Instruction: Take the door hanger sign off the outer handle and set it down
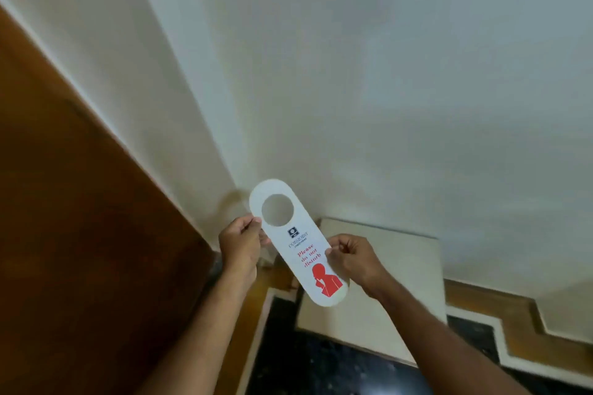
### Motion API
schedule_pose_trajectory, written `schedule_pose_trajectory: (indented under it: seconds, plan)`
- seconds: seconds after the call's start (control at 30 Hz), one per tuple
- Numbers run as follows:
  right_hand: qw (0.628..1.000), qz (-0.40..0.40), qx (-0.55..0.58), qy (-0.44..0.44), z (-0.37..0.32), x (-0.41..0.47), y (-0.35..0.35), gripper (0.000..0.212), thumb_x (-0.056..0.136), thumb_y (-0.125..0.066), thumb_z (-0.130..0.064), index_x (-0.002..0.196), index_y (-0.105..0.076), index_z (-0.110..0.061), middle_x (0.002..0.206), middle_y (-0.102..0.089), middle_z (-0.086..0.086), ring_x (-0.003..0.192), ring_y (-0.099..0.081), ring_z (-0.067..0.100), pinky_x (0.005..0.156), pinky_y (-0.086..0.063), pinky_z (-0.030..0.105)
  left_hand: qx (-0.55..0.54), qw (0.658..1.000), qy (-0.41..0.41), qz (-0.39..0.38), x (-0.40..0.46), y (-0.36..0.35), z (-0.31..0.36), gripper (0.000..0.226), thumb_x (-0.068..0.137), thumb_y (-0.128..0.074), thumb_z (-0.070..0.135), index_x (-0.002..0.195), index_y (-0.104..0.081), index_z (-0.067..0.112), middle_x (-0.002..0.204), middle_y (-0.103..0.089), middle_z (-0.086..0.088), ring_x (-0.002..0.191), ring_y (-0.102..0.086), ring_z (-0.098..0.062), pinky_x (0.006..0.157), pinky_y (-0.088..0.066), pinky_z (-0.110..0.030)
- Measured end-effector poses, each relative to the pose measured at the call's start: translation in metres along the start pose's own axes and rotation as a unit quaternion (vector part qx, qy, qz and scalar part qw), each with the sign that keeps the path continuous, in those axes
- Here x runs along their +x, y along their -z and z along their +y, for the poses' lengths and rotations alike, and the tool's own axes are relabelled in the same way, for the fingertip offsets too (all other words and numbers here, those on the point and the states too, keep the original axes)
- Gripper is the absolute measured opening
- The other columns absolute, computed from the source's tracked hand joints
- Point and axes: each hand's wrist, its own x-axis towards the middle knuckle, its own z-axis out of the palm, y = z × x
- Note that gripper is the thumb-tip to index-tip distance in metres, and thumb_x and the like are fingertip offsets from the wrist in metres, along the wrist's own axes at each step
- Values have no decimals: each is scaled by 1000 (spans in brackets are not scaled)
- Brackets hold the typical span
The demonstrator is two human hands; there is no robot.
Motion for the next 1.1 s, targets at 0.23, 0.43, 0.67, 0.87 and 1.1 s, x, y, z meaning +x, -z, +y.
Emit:
schedule_pose_trajectory:
  seconds: [0.23, 0.43, 0.67, 0.87, 1.1]
  plan:
    - [978, 103, 23, -178, 175, 30, 110, 10, 85, -65, 3, 92, -69, -2, 93, -77, 18, 76, -76, 26, 64, -62, 36, 11, 985, 171, -30, 20, -136, -175, 14, 94, -60, -1, 108, -60, -1, 77, -64, -16, 69, -64, -24, 58, -56, -29]
    - [953, 163, -48, -250, 294, 60, 145, 32, 88, -62, 5, 117, -68, -6, 112, -72, 15, 90, -71, 25, 75, -64, 36, 133, 944, 289, -85, 23, -165, -299, 42, 89, -59, -13, 129, -51, -2, 108, -66, -30, 91, -67, -36, 83, -58, -44]
    - [931, 176, -213, -240, 340, 95, 146, 47, 84, -71, 1, 129, -60, -10, 128, -62, 13, 106, -66, 30, 88, -58, 36, 254, 904, 334, -84, 21, -156, -366, 37, 92, -65, 1, 128, -54, 2, 105, -72, -21, 90, -74, -31, 82, -62, -43]
    - [914, 166, -322, -183, 349, 111, 139, 47, 79, -79, -14, 122, -60, -10, 116, -63, 12, 100, -65, 27, 89, -60, 41, 315, 874, 361, -77, 35, -159, -381, 12, 93, -64, 2, 102, -63, -6, 104, -70, -25, 100, -70, -39, 87, -60, -45]
    - [906, 189, -346, -156, 358, 108, 130, 54, 88, -69, -14, 136, -46, -11, 130, -56, 12, 116, -56, 26, 98, -54, 42, 419, 846, 307, -117, 48, -150, -384, 19, 90, -71, 14, 95, -65, -3, 87, -72, -21, 75, -73, -32, 50, -59, -32]
